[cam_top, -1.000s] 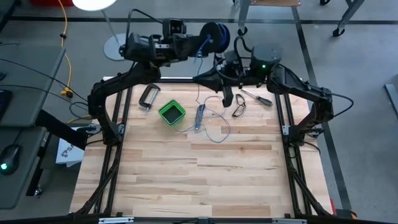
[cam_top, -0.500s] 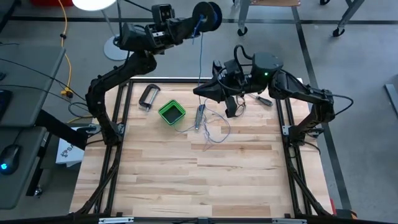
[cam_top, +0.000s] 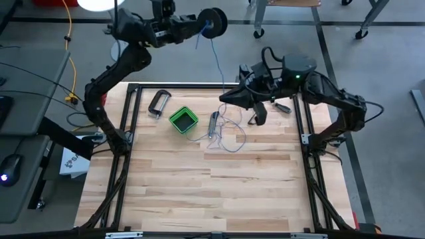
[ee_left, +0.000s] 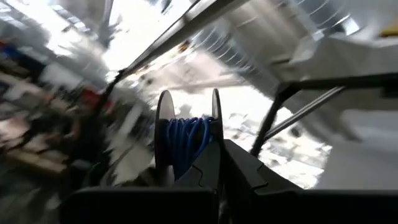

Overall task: Coil cords
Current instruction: Coil the blue wire onto the spool

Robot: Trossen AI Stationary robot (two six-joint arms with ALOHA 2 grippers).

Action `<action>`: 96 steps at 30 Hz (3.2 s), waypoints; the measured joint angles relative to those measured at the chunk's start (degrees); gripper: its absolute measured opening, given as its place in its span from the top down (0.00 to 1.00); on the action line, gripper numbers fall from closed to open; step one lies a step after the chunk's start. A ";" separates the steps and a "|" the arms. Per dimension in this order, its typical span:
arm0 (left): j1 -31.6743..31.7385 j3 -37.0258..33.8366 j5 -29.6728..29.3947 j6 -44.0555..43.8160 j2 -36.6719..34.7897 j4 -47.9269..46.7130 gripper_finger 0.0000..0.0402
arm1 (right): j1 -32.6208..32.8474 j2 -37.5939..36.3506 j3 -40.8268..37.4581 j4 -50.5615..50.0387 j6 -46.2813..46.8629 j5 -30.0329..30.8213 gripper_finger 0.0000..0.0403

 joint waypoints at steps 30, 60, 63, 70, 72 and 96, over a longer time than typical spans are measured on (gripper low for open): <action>-9.16 0.00 -0.53 22.18 -3.69 -48.20 1.00 | -4.52 -2.66 0.00 -1.24 0.67 -6.18 1.00; -20.16 -0.02 15.30 -13.91 7.39 11.11 1.00 | -9.13 -0.18 0.00 2.81 3.85 -14.07 1.00; -19.22 -0.02 11.97 -11.33 7.43 14.12 1.00 | -8.35 0.31 -0.01 3.11 4.16 -14.09 1.00; -17.69 -0.02 3.24 -3.29 7.45 16.90 1.00 | -6.72 1.94 -0.02 5.46 4.71 -13.77 1.00; -17.34 -0.02 1.67 -0.96 7.45 17.03 1.00 | -6.69 2.24 -0.02 5.68 4.76 -13.04 1.00; -5.62 0.04 -0.72 1.03 3.34 16.51 1.00 | -6.75 0.35 -0.02 -0.50 2.05 1.62 0.65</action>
